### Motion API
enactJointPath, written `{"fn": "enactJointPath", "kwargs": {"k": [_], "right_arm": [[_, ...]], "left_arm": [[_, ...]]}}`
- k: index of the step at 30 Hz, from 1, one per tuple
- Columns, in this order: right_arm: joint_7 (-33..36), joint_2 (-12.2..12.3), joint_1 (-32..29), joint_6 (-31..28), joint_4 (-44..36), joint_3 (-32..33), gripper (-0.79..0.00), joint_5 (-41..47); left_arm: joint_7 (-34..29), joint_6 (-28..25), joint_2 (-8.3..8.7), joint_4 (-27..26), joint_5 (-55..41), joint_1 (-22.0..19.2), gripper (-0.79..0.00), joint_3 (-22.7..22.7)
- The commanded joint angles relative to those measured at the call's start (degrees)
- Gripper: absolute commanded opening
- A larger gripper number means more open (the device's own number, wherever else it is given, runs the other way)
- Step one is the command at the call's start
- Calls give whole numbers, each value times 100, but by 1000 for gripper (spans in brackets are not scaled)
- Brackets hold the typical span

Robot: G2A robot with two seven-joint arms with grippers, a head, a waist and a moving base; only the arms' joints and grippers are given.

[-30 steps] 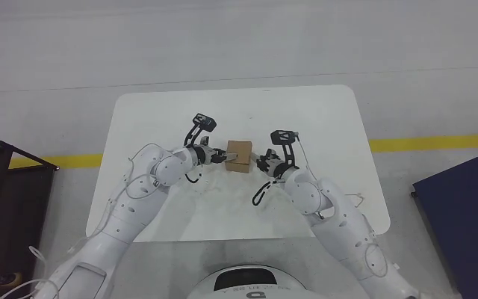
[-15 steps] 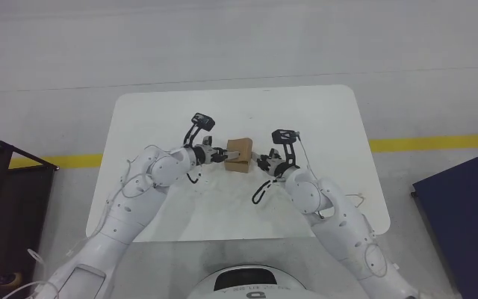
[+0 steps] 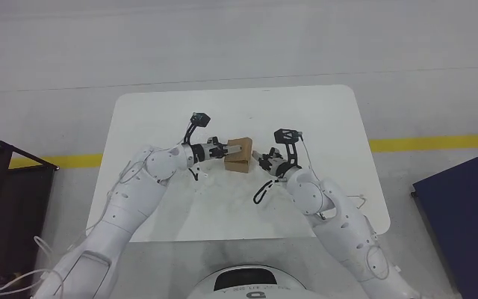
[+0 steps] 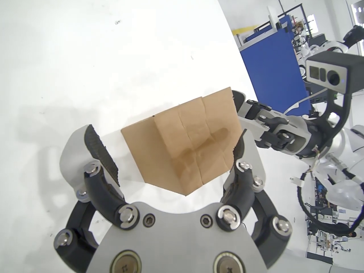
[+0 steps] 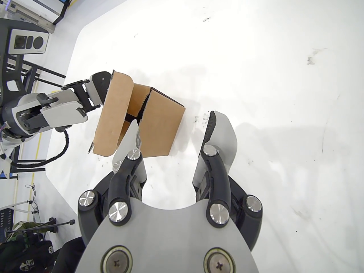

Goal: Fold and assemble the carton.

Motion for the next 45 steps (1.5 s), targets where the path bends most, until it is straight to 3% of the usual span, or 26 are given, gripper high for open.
{"fn": "enactJointPath", "kwargs": {"k": [1, 26, 45], "right_arm": [[23, -6, 19, -9, 3, -32, -308, -21], [14, -16, -109, 195, -194, 141, -271, -157], [255, -99, 167, 144, 29, -205, -286, -204]], "left_arm": [[19, -32, -19, 96, -10, -44, 0, 45], [124, -121, -80, 299, 58, -151, 0, 173], [81, -102, -76, 265, 73, -107, 0, 168]]}}
